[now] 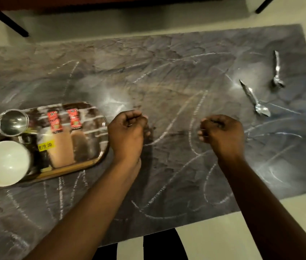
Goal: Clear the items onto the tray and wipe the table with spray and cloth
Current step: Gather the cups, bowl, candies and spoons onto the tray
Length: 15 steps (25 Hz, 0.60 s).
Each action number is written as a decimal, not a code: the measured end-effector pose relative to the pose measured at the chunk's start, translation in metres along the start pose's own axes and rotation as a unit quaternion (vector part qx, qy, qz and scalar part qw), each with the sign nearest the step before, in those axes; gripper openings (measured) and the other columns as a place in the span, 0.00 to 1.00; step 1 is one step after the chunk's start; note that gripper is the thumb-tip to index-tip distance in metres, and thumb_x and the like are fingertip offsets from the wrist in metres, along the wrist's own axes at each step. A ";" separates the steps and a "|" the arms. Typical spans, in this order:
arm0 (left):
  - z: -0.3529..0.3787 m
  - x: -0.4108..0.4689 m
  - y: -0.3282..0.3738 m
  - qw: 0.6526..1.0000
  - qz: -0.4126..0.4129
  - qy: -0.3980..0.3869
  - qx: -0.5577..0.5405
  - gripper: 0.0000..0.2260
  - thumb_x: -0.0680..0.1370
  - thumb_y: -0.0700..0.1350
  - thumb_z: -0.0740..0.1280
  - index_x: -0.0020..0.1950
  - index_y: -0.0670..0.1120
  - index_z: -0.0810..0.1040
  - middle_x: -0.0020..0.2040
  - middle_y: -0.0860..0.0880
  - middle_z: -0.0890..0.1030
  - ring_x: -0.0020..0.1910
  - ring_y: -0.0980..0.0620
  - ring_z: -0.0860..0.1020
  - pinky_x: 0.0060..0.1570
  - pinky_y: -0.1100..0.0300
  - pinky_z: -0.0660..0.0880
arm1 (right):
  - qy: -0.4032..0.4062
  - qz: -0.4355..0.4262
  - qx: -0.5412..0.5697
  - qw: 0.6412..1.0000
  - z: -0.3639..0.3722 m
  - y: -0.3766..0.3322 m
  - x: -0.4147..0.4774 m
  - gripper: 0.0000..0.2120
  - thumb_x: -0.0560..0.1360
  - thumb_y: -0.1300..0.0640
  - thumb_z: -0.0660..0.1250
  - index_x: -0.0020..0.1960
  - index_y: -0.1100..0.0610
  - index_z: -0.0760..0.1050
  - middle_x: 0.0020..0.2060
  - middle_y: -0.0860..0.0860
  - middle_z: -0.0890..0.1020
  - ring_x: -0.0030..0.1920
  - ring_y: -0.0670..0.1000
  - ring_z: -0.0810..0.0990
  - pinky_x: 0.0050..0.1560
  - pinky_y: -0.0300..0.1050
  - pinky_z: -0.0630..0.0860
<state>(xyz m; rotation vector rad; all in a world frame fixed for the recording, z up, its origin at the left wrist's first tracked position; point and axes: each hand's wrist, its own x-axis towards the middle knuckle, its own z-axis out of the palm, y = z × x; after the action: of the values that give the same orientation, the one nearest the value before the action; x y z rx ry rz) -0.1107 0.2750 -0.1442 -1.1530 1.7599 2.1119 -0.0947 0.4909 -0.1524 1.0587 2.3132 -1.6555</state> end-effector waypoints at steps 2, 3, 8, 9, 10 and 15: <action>0.043 -0.011 -0.010 0.998 -0.012 -0.051 0.031 0.08 0.81 0.32 0.73 0.55 0.44 0.83 0.55 0.33 0.85 0.52 0.34 0.86 0.48 0.49 0.83 | 0.055 0.043 0.056 0.996 -0.048 0.014 0.014 0.01 0.78 0.61 0.74 0.47 0.58 0.84 0.31 0.51 0.86 0.35 0.53 0.88 0.36 0.44 0.84; 0.062 -0.015 -0.014 0.996 -0.016 -0.072 0.044 0.08 0.81 0.32 0.73 0.56 0.43 0.82 0.56 0.34 0.85 0.54 0.35 0.86 0.52 0.47 0.83 | 0.077 0.062 0.083 0.992 -0.065 0.020 0.021 0.01 0.79 0.62 0.74 0.49 0.60 0.84 0.31 0.51 0.85 0.34 0.51 0.86 0.35 0.42 0.84; 0.163 -0.032 -0.042 0.983 -0.031 -0.150 0.101 0.08 0.83 0.33 0.72 0.59 0.43 0.80 0.52 0.41 0.82 0.48 0.44 0.80 0.54 0.49 0.80 | 0.130 0.114 0.196 0.965 -0.138 0.052 0.075 0.21 0.80 0.59 0.76 0.66 0.71 0.76 0.46 0.61 0.84 0.38 0.50 0.86 0.41 0.42 0.86; 0.179 -0.033 -0.047 0.980 -0.032 -0.161 0.113 0.08 0.83 0.34 0.72 0.59 0.44 0.80 0.53 0.42 0.82 0.48 0.46 0.80 0.53 0.51 0.80 | 0.126 0.115 0.214 0.962 -0.147 0.056 0.086 0.23 0.79 0.58 0.76 0.68 0.71 0.75 0.47 0.62 0.83 0.37 0.50 0.86 0.41 0.42 0.86; 0.191 -0.033 -0.052 0.978 -0.032 -0.169 0.122 0.08 0.83 0.35 0.73 0.60 0.45 0.80 0.53 0.43 0.82 0.48 0.48 0.80 0.51 0.54 0.81 | 0.119 0.116 0.228 0.959 -0.151 0.059 0.097 0.25 0.79 0.58 0.76 0.68 0.71 0.74 0.48 0.62 0.83 0.37 0.50 0.86 0.40 0.41 0.85; 0.229 -0.035 -0.063 0.973 -0.015 -0.182 0.144 0.10 0.82 0.38 0.75 0.61 0.47 0.81 0.64 0.40 0.86 0.52 0.52 0.83 0.40 0.65 0.80 | 0.105 0.133 0.254 0.952 -0.158 0.067 0.143 0.21 0.80 0.59 0.76 0.67 0.71 0.75 0.41 0.59 0.84 0.39 0.54 0.88 0.42 0.44 0.85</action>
<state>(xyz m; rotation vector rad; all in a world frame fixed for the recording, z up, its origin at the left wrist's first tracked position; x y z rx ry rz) -0.1537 0.5097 -0.1677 -0.6632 1.7789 1.8266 -0.1152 0.7064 -0.2078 1.6291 1.7662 -2.1614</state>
